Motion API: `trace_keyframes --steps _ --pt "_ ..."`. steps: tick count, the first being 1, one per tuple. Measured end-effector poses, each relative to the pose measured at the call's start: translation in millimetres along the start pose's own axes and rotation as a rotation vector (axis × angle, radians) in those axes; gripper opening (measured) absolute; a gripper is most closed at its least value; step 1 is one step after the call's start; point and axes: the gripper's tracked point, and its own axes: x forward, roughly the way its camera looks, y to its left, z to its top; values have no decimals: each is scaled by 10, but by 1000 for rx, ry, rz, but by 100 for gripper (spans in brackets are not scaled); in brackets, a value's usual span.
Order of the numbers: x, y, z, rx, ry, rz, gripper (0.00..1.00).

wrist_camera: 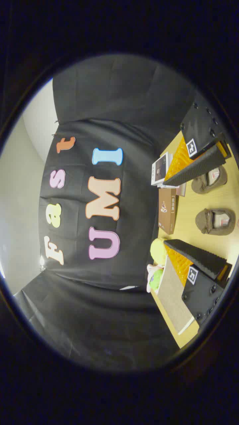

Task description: Open the storage box then place both shoes into the box .Put the left shoe in first, then the right shoe, with the right side of both shoes facing outward in a uniform manner.

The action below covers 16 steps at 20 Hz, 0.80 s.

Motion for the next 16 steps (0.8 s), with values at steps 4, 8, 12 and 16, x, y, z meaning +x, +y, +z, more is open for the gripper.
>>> trace_keyframes --steps 4,8,12,16 --pt "60 229 -65 -15 25 -9 100" --pt "85 398 -185 -18 61 -16 100" --pt "67 537 -312 -26 93 -5 100" --pt "9 613 -345 -20 93 0 100"
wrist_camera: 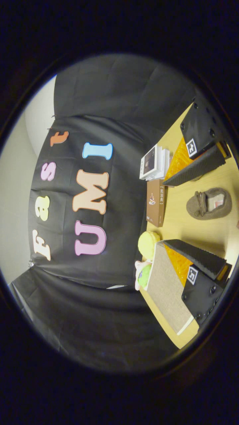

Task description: Open the storage box then place both shoes into the box .Put the left shoe in first, then the right shoe, with the right side of both shoes facing outward in a uniform manner.

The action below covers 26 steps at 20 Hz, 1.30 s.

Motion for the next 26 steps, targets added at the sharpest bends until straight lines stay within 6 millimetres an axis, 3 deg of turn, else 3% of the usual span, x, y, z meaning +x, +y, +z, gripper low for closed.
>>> trace_keyframes --steps 8,12,16,23,26 --pt "-191 214 -71 88 6 84 100" --pt "-327 459 -121 315 1 209 100" --pt "-443 631 -170 685 -4 301 100" --pt "-440 641 -725 1251 36 241 96" --pt "-378 679 -963 1391 62 174 94"
